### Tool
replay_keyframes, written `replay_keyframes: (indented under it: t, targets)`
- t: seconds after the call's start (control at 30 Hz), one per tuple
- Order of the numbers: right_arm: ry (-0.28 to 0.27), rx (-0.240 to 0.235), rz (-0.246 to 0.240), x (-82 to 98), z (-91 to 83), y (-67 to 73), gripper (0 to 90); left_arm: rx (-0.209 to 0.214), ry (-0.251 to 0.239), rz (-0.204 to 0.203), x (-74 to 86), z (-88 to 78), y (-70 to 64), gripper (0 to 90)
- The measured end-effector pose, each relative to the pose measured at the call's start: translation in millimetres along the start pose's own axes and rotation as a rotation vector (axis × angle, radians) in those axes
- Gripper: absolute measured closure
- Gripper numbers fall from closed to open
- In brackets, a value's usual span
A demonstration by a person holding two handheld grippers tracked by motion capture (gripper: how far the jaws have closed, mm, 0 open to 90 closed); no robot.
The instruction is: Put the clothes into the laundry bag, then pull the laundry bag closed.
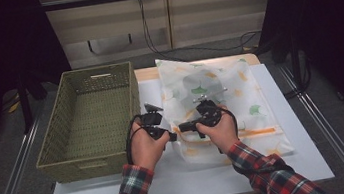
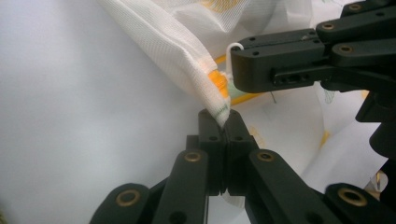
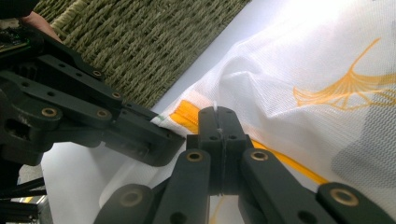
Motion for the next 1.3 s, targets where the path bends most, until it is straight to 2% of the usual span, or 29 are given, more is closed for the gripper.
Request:
replay_keyframes:
  t: [0.1, 0.2, 0.3, 0.33, 0.37, 0.4, 0.5, 0.57, 0.77, 0.8, 0.83, 0.87, 0.97, 1.03, 1.07, 1.1, 1.13, 1.17, 1.3]
  targets:
    - [0.002, 0.003, -0.006, 0.0, -0.6, 0.0, 90.0, -0.001, 0.006, -0.004, -0.1, -0.6, -1.9, 88.8]
    - [0.000, 0.005, -0.005, 1.5, -2.8, -0.8, 90.0, 0.003, 0.005, 0.009, -0.4, -1.3, -1.3, 88.9]
    - [-0.003, 0.007, -0.001, 1.0, -4.6, -0.6, 90.0, 0.010, -0.007, -0.025, -2.6, -2.7, -2.0, 88.9]
    - [-0.002, 0.010, -0.001, 0.9, -4.5, -0.5, 90.0, 0.011, -0.001, -0.012, -1.9, -4.1, -0.3, 88.9]
    - [0.001, 0.019, -0.002, 1.3, -4.5, -0.6, 90.0, 0.015, -0.008, -0.030, -2.6, -4.8, -1.2, 88.9]
    - [0.001, 0.019, 0.000, 1.4, -4.4, -0.5, 90.0, 0.009, -0.009, -0.015, -2.0, -5.2, 1.0, 88.9]
    - [-0.005, 0.007, -0.003, 0.9, -4.9, 0.8, 90.0, 0.018, -0.011, -0.037, -1.8, -5.8, 2.7, 88.9]
    - [-0.008, 0.003, -0.005, 0.4, -4.9, 2.3, 90.0, 0.016, -0.010, -0.018, -1.0, -7.2, 4.2, 88.9]
    - [-0.002, 0.002, -0.007, 0.4, -6.5, 2.4, 90.0, 0.028, -0.012, -0.026, -1.6, -7.1, 3.1, 88.9]
    - [-0.002, 0.002, -0.006, 0.1, -6.3, 2.4, 90.0, 0.027, -0.033, -0.074, -4.6, -6.1, -0.1, 88.9]
    - [0.000, 0.005, -0.011, -0.1, -6.3, 2.1, 90.0, 0.029, -0.030, -0.070, -4.5, -6.3, -0.3, 88.9]
    - [0.002, 0.008, -0.014, 0.2, -6.2, 1.7, 90.0, 0.025, -0.012, -0.031, -2.1, -7.1, 2.0, 88.9]
    - [0.002, 0.006, -0.009, 1.3, -6.5, 1.1, 90.0, 0.032, -0.008, -0.031, -1.8, -7.3, 1.5, 88.9]
    - [0.005, 0.009, -0.007, 2.5, -7.7, 0.2, 90.0, 0.035, -0.011, -0.045, -2.6, -7.4, 0.0, 88.9]
    - [0.008, 0.013, -0.002, 3.5, -8.3, -0.2, 90.0, 0.039, -0.002, -0.021, -1.5, -8.5, 0.9, 88.9]
    - [0.010, 0.017, -0.002, 4.4, -8.8, -1.1, 90.0, 0.042, 0.000, -0.016, -1.4, -8.8, 1.2, 88.9]
    - [0.008, 0.012, 0.001, 4.5, -9.4, -1.1, 90.0, 0.044, -0.006, -0.040, -2.5, -8.4, 0.6, 88.9]
    - [0.003, 0.003, 0.004, 4.1, -10.3, -0.5, 90.0, 0.044, -0.006, -0.043, -2.6, -8.6, 1.2, 89.0]
    - [0.010, 0.017, 0.001, 4.7, -11.4, -2.8, 90.0, 0.043, -0.009, -0.042, -3.0, -9.8, 1.7, 89.0]
Point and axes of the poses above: each handheld gripper's, and its own axes: z roughly forward along the jaws, x roughly out of its underside, y roughly to its left, the point moved 10 cm from there along z, roughly forward along the jaws, and after that the axes turned 14 degrees about -x, right-handed, at the moved point
